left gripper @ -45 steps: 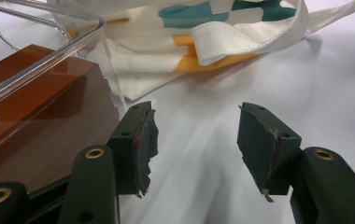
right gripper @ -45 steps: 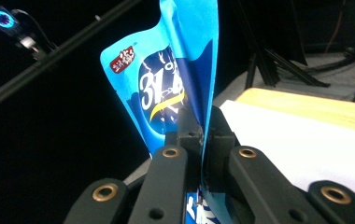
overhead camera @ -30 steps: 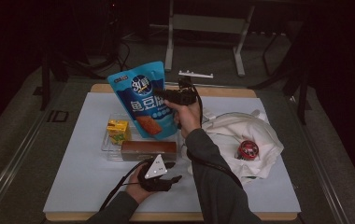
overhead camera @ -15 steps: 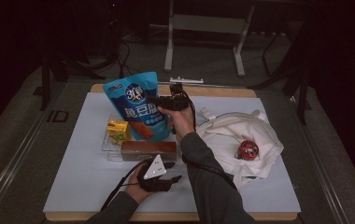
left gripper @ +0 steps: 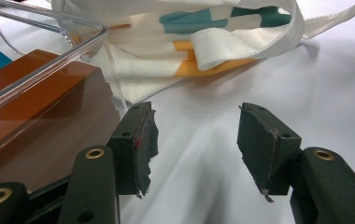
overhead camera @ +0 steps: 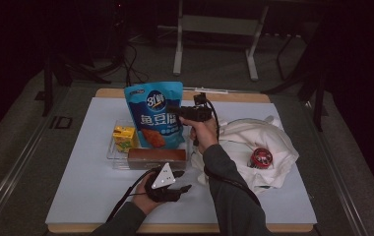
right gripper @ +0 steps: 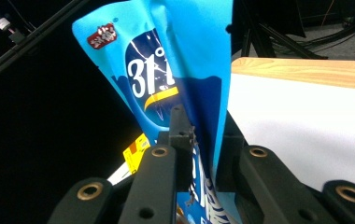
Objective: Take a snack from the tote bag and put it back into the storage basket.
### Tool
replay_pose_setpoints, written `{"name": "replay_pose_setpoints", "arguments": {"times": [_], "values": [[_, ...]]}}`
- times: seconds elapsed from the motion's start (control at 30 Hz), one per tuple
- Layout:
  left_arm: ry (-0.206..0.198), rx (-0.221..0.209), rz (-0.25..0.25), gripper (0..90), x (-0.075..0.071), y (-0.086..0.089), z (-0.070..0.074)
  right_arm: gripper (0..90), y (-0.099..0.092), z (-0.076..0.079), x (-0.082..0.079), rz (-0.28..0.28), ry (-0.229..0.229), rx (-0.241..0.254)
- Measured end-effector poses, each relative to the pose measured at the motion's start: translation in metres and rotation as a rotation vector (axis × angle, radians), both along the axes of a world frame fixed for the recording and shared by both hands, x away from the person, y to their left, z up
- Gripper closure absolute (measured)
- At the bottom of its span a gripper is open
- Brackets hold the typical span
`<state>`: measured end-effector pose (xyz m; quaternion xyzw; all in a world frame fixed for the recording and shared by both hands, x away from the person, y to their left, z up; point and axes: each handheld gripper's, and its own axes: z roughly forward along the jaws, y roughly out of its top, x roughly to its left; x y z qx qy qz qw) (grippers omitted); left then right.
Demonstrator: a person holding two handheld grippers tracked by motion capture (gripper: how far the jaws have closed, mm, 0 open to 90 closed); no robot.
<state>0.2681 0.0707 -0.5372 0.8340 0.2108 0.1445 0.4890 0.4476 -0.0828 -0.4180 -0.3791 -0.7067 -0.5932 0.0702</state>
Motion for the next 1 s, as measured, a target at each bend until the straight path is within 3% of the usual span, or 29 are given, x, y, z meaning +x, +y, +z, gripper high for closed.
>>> {"name": "replay_pose_setpoints", "arguments": {"times": [0.07, 0.2, 0.5, 0.73, 0.83, 1.0], "values": [[0.000, 0.000, 0.000, 45.7, 0.000, 0.000, 0.000, 80.2, -0.002, -0.001, -0.002, 0.000, -0.002, -0.005], [-0.001, 0.002, 0.000, 45.7, 0.000, 0.000, 0.000, 76.7, -0.004, -0.002, -0.005, 0.007, -0.035, -0.083], [0.000, 0.004, 0.001, 45.7, 0.000, 0.000, 0.000, 71.6, -0.016, -0.008, -0.008, 0.015, -0.043, -0.104], [-0.001, 0.005, 0.001, 45.7, 0.000, -0.001, 0.000, 82.6, -0.009, -0.004, -0.018, -0.051, -0.126, -0.208], [-0.003, 0.004, 0.001, 45.7, 0.000, -0.001, 0.000, 83.8, -0.009, -0.006, -0.022, -0.098, -0.127, -0.199], [-0.001, 0.008, 0.001, 45.7, 0.000, -0.001, 0.000, 80.4, -0.005, -0.007, -0.028, -0.072, -0.152, -0.192]]}}
